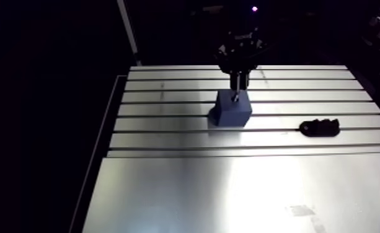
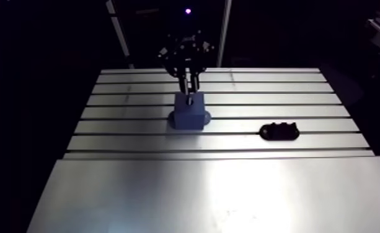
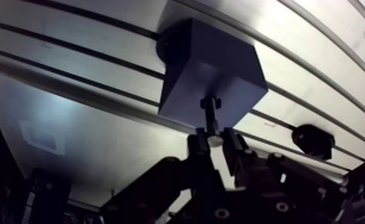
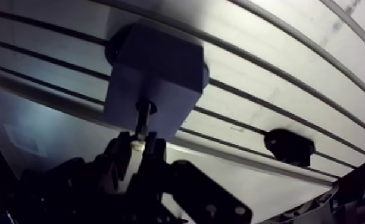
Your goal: Pick up the M10 bolt and insert it into the hex recess until seated.
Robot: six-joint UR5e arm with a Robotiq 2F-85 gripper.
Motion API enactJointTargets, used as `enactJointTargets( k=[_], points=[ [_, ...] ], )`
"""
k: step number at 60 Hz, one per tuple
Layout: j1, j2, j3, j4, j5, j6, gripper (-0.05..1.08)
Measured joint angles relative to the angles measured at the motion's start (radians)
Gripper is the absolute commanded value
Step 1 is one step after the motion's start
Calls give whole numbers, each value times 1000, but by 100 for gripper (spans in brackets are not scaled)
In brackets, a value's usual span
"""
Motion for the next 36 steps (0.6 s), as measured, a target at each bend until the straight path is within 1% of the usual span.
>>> enactJointTargets(
  k=[36],
  points=[
    [-2,1,1,-1,0,0,99]
  ],
)
